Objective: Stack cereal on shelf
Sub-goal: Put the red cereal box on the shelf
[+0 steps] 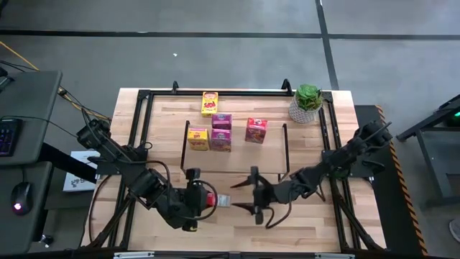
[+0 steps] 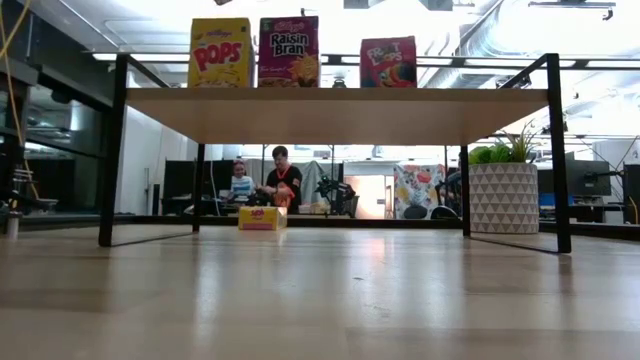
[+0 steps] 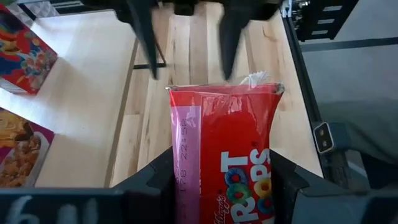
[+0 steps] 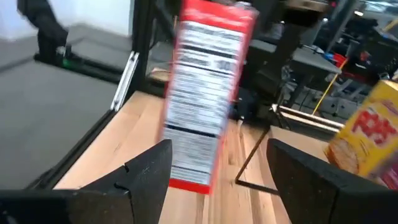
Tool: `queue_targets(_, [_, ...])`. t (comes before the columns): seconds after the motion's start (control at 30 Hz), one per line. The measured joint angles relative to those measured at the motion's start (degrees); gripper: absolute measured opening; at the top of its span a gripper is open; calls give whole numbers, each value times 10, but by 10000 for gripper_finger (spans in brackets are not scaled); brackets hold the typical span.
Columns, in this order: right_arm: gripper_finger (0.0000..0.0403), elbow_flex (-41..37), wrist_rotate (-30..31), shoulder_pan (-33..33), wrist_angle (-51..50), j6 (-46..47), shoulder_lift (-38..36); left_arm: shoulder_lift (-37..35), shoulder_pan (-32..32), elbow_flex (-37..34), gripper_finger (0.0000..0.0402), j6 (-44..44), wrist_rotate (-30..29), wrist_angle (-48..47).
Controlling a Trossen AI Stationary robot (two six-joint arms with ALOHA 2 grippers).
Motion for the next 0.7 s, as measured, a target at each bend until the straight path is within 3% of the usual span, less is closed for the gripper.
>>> queue_targets(0.2, [256,59,-10,4,-89,26,14,0,0,0,143,0,-4,-2])
queue_targets(0.4, [256,61,-3,-4,-89,71,14,0,0,0,143,11,-50,1])
queue_targets(0.7, [256,61,-22,-26,-90,101,14,0,3,0,143,54,-60,44])
